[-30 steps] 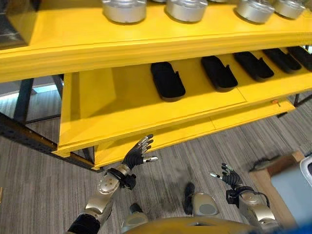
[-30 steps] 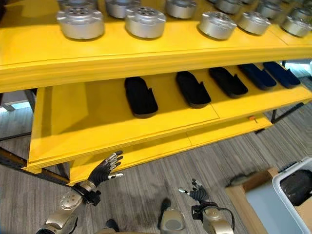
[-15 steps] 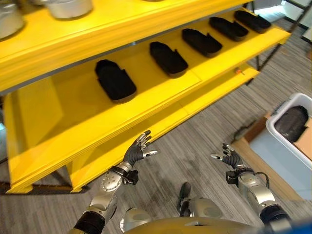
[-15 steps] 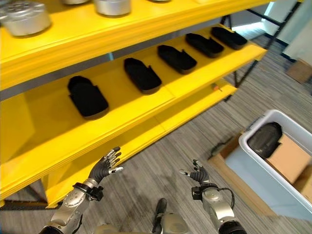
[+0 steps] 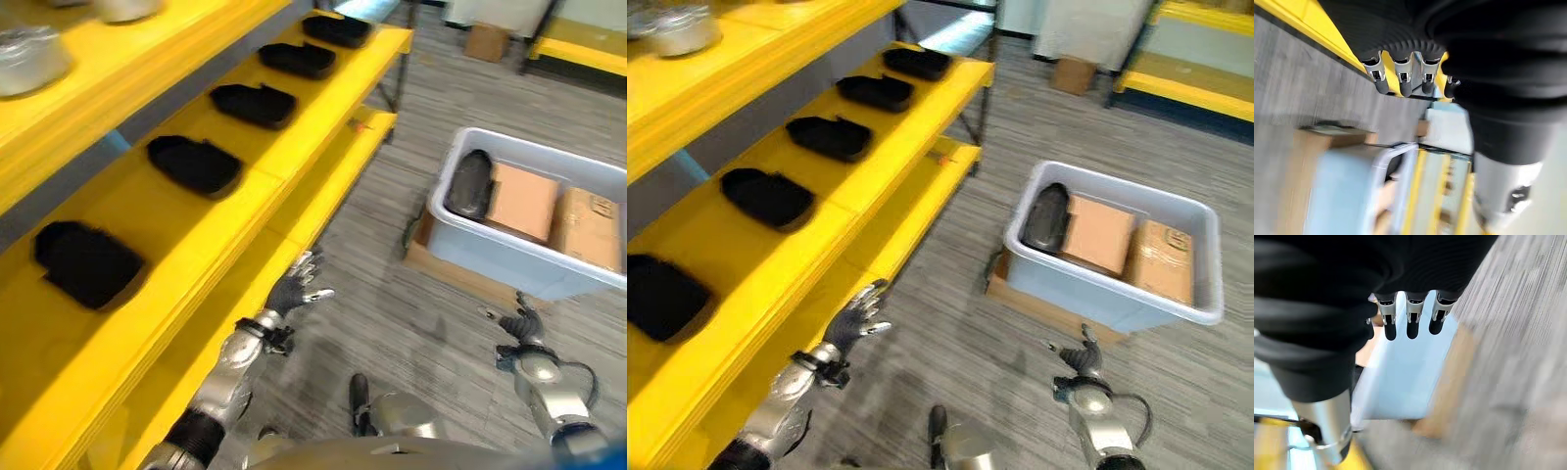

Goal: Move parts from the plastic box to the shelf.

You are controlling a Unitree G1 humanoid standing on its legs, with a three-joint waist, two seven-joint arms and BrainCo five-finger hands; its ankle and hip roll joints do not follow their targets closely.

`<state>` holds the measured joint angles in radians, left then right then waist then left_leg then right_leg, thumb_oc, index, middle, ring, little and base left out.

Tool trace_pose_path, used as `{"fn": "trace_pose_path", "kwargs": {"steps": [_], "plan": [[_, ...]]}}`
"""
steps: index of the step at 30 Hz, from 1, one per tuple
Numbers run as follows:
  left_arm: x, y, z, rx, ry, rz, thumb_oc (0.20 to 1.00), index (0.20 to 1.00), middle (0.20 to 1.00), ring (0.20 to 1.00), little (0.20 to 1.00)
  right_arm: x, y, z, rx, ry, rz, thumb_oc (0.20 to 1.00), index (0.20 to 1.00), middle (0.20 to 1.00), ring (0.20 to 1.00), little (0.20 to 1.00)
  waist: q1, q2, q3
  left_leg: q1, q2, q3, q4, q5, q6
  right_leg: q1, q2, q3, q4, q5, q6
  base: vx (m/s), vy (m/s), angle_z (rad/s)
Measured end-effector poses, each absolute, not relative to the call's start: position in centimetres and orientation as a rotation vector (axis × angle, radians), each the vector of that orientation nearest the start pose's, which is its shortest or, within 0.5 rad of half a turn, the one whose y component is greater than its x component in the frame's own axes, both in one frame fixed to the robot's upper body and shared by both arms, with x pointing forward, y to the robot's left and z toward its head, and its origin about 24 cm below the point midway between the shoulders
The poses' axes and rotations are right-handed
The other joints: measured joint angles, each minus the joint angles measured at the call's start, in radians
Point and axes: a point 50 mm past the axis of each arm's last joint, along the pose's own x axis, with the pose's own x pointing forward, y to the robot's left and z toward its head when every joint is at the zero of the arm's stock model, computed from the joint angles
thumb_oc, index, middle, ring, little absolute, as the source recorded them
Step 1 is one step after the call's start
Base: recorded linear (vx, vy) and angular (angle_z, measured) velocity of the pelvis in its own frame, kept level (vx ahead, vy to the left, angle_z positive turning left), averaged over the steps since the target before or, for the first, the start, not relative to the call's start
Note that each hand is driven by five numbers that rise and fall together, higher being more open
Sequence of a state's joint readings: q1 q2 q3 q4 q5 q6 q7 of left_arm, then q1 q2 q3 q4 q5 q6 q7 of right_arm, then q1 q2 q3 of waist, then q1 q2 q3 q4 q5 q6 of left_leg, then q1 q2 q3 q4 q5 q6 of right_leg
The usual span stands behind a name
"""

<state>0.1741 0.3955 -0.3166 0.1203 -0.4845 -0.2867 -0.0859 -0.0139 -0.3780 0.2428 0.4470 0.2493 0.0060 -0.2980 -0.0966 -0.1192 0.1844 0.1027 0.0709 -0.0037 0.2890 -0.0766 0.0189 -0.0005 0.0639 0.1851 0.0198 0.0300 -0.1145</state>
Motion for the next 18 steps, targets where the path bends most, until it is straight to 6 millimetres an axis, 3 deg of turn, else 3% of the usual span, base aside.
{"fn": "trace_pose_path", "kwargs": {"steps": [1, 2, 3, 4, 6, 7, 8, 10, 11, 15, 18], "plan": [[20.8, 16.9, -0.9, -0.110, 0.142, -0.279, 1.000, 1.000, 1.000, 1.000, 1.000, 21.6, -22.0, -4.7, -0.228, 0.450, -0.178, 1.000, 1.000, 1.000, 1.000, 1.000, -0.035, 0.021, 0.022, -0.062, -0.012, 0.046, -0.034, -0.043, -0.065, 0.027, -0.034, -0.063, -0.038, 0.014, 0.009, 0.24, 0.007, -0.49], [22.3, 16.8, -0.5, -0.104, 0.118, -0.290, 1.000, 1.000, 1.000, 1.000, 1.000, 18.2, -23.9, -6.2, -0.268, 0.554, -0.194, 1.000, 1.000, 1.000, 1.000, 1.000, -0.096, 0.075, 0.026, -0.149, -0.018, 0.173, -0.101, 0.076, -0.044, 0.030, -0.015, -0.120, -0.014, -0.008, 0.012, 0.21, 0.005, -0.16], [22.8, 16.5, -0.1, -0.107, 0.097, -0.302, 1.000, 1.000, 1.000, 1.000, 1.000, 16.8, -24.5, -6.8, -0.290, 0.606, -0.197, 1.000, 1.000, 1.000, 1.000, 1.000, -0.111, 0.111, 0.023, -0.191, -0.017, 0.214, -0.115, 0.167, -0.040, 0.031, 0.014, -0.141, -0.007, -0.021, 0.014, 0.23, 0.012, 0.90], [23.3, 16.3, 0.3, -0.104, 0.076, -0.319, 1.000, 1.000, 1.000, 1.000, 1.000, 14.9, -24.0, -8.1, -0.288, 0.676, -0.176, 1.000, 1.000, 1.000, 1.000, 1.000, -0.125, 0.130, 0.015, -0.206, 0.005, 0.284, -0.160, 0.084, -0.064, 0.018, 0.029, -0.191, 0.005, -0.060, 0.003, 0.23, 0.016, 0.59], [23.3, 16.3, 0.1, -0.102, 0.088, -0.326, 1.000, 1.000, 1.000, 1.000, 1.000, 16.0, -22.1, -8.1, -0.259, 0.650, -0.123, 1.000, 1.000, 1.000, 1.000, 1.000, -0.066, 0.144, 0.025, -0.208, -0.001, 0.282, -0.220, 0.085, -0.108, -0.042, 0.036, -0.215, 0.092, -0.105, 0.028, 0.31, 0.080, -0.21], [22.5, 16.9, -0.3, -0.083, 0.112, -0.322, 1.000, 1.000, 1.000, 1.000, 1.000, 17.3, -20.4, -8.2, -0.229, 0.630, -0.079, 1.000, 1.000, 1.000, 1.000, 1.000, -0.006, 0.110, 0.049, -0.196, 0.004, 0.316, -0.153, 0.102, -0.184, -0.070, 0.015, -0.258, 0.243, -0.176, 0.008, 0.25, 0.116, -1.17], [21.4, 17.6, -1.2, -0.059, 0.161, -0.323, 1.000, 1.000, 1.000, 1.000, 1.000, 17.7, -19.4, -8.1, -0.205, 0.613, -0.051, 1.000, 1.000, 1.000, 1.000, 1.000, 0.045, 0.055, 0.045, -0.183, -0.038, 0.267, -0.091, 0.098, -0.161, -0.033, -0.020, -0.190, 0.219, -0.215, -0.013, 0.13, 0.080, -1.13], [20.3, 17.1, -2.3, -0.083, 0.221, -0.322, 1.000, 1.000, 1.000, 1.000, 1.000, 20.4, -19.5, -5.9, -0.243, 0.494, -0.023, 1.000, 1.000, 1.000, 1.000, 1.000, 0.043, 0.088, 0.052, -0.197, -0.054, 0.152, -0.103, 0.069, -0.102, 0.021, -0.021, -0.159, 0.164, -0.189, 0.008, 0.22, 0.152, -0.49], [20.6, 16.9, -2.2, -0.092, 0.210, -0.322, 1.000, 1.000, 1.000, 1.000, 1.000, 21.6, -19.7, -5.0, -0.260, 0.452, -0.015, 1.000, 1.000, 1.000, 1.000, 1.000, 0.043, 0.100, 0.056, -0.190, -0.059, 0.161, -0.148, 0.075, -0.082, 0.027, -0.030, -0.160, 0.149, -0.185, 0.017, 0.27, 0.178, -0.15], [21.1, 16.3, -1.9, -0.109, 0.183, -0.326, 1.000, 1.000, 1.000, 1.000, 1.000, 22.0, -20.2, -4.6, -0.285, 0.440, 0.013, 1.000, 1.000, 1.000, 1.000, 1.000, 0.031, 0.130, 0.045, -0.140, -0.050, 0.173, -0.282, 0.112, -0.027, 0.034, -0.027, -0.161, 0.153, -0.210, 0.049, 0.15, 0.108, -0.03], [21.2, 16.4, -1.7, -0.104, 0.170, -0.326, 1.000, 1.000, 1.000, 1.000, 1.000, 21.4, -19.5, -4.8, -0.285, 0.450, 0.049, 1.000, 1.000, 1.000, 1.000, 1.000, 0.031, 0.108, 0.038, -0.111, -0.072, 0.213, -0.341, 0.152, 0.018, 0.023, -0.051, -0.156, 0.173, -0.234, 0.090, 0.13, 0.063, -0.17]]}}
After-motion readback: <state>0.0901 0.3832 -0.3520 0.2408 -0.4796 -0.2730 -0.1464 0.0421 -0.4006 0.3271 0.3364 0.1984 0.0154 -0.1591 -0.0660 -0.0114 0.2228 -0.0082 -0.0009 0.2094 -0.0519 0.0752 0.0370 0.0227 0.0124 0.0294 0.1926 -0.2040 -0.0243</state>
